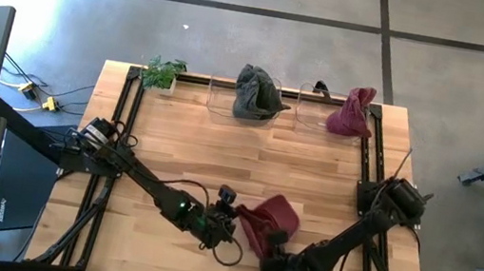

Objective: Pick & Place hat
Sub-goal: Put the red cap into the right transparent bin

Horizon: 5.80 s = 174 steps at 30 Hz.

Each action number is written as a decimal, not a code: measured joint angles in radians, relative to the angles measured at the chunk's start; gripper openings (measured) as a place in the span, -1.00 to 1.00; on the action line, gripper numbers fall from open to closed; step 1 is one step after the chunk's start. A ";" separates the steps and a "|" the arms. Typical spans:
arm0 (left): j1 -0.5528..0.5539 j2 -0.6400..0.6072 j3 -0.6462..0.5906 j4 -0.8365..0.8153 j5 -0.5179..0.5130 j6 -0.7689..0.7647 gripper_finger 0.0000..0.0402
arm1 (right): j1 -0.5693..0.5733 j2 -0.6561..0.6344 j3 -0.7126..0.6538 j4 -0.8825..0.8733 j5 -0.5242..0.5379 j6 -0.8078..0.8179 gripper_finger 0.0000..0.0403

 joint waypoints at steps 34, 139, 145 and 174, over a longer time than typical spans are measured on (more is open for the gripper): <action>-0.079 0.000 0.053 -0.105 -0.023 -0.047 -0.77 | -0.028 -0.074 0.000 -0.003 0.310 0.071 0.09; -0.023 0.178 0.167 0.109 0.216 0.209 -1.00 | -0.033 -0.212 0.002 -0.040 -0.048 -0.004 0.27; -0.019 0.178 0.167 0.115 0.218 0.200 -1.00 | 0.025 -0.113 0.002 -0.033 0.159 0.137 0.23; -0.034 0.178 0.427 -0.623 -0.100 -0.165 -0.66 | -0.006 -0.033 -0.002 0.026 0.040 -0.002 -0.93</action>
